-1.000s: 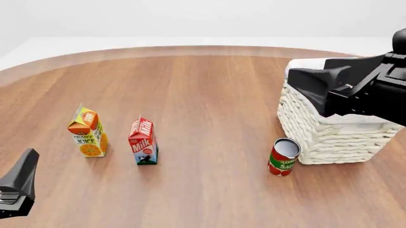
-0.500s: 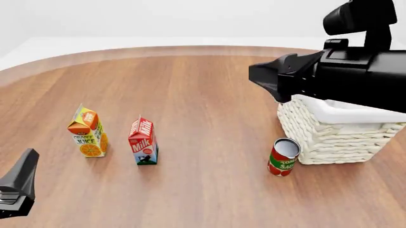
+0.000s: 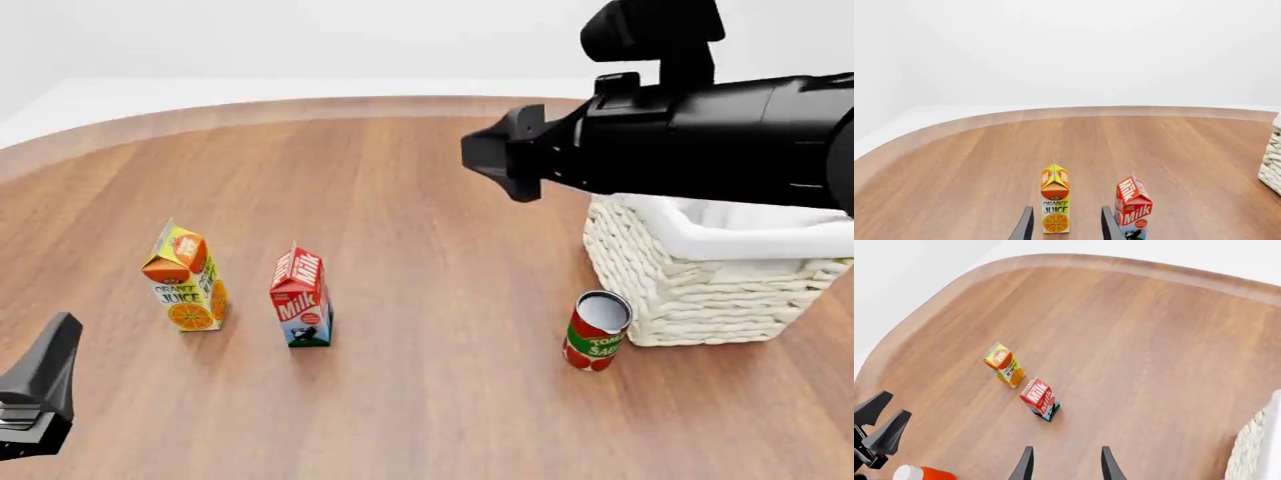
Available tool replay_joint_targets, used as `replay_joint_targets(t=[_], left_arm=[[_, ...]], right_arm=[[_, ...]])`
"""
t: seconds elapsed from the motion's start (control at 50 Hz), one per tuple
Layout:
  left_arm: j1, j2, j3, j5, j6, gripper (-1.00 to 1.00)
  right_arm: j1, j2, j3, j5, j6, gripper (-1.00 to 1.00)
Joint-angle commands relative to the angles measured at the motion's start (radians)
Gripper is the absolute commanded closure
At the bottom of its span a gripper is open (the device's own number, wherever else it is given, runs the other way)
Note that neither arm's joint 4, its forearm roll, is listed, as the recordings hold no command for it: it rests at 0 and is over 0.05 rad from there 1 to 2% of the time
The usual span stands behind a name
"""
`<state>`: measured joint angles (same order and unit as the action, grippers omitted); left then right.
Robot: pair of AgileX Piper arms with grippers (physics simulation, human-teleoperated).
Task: Pick the milk and place it in the basket.
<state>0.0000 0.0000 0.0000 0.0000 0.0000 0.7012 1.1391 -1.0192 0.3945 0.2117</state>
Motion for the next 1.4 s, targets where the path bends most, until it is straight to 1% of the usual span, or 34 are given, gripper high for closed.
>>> replay_joint_targets(t=[0.02, 0.14, 0.2, 0.34, 0.58, 0.84, 1.16, 1.3, 1.4], left_arm=[[0.000, 0.000, 0.000, 0.000, 0.000, -1.00], [0.000, 0.000, 0.000, 0.000, 0.000, -1.00], [0.000, 0.000, 0.000, 0.000, 0.000, -1.00], [0.000, 0.000, 0.000, 0.000, 0.000, -1.00], [0.000, 0.000, 0.000, 0.000, 0.000, -1.00], [0.000, 0.000, 0.000, 0.000, 0.000, -1.00], [0.000, 0.000, 0.000, 0.000, 0.000, -1.00], [0.000, 0.000, 0.000, 0.000, 0.000, -1.00], [0.000, 0.000, 0.000, 0.000, 0.000, -1.00]], right_arm=[[0.025, 0.079, -0.050, -0.005, 0.043, -1.00], [0.022, 0.115, -0.072, -0.010, 0.063, -1.00], [0.014, 0.132, -0.070, -0.019, 0.080, -1.00], [-0.002, 0.168, -0.067, -0.035, 0.103, -1.00], [-0.008, 0.239, -0.101, -0.046, 0.123, -1.00], [0.019, 0.319, -0.154, -0.062, 0.137, -1.00], [0.053, 0.393, -0.214, -0.043, 0.149, -1.00], [0.075, 0.417, -0.250, -0.034, 0.171, -1.00], [0.076, 0.433, -0.257, -0.035, 0.179, -1.00]])
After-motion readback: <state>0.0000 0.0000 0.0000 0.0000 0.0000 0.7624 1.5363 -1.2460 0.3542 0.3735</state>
